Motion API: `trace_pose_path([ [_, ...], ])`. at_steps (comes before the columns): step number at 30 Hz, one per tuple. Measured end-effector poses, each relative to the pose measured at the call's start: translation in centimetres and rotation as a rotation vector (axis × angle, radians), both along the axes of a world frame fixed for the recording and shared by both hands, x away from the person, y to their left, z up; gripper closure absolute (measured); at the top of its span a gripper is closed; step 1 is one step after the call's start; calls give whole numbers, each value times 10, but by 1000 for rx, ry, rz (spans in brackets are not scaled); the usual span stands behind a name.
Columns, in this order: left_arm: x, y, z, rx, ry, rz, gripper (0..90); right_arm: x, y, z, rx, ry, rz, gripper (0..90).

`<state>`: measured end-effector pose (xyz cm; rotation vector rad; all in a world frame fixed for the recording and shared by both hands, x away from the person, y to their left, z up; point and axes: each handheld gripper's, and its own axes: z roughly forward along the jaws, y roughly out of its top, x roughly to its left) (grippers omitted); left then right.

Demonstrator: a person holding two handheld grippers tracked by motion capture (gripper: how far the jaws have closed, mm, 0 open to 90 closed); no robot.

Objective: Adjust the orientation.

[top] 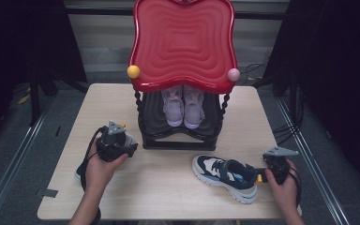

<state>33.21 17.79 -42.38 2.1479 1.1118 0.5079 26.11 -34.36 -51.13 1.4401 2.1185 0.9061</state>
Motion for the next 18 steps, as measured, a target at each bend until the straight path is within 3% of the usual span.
trace_pose_path([
  [4, 2, 0, 4, 0, -11, 16, 355, 0, 0, 0, 1, 0, 2, 121],
  [8, 3, 3, -4, 36, 20, 22, 389, 0, 0, 0, 1, 0, 2, 121],
  [10, 3, 7, -8, 38, 32, 29, 463, 0, 0, 0, 1, 0, 3, 121],
  [12, 2, 10, -8, 36, 19, 31, 509, 0, 0, 0, 1, 0, 3, 121],
  [16, 2, 10, -5, 89, 24, 6, 638, 0, 0, 0, 1, 0, 2, 121],
  [18, 1, 12, -3, 90, 26, -4, 707, 0, 0, 0, 1, 0, 3, 121],
])
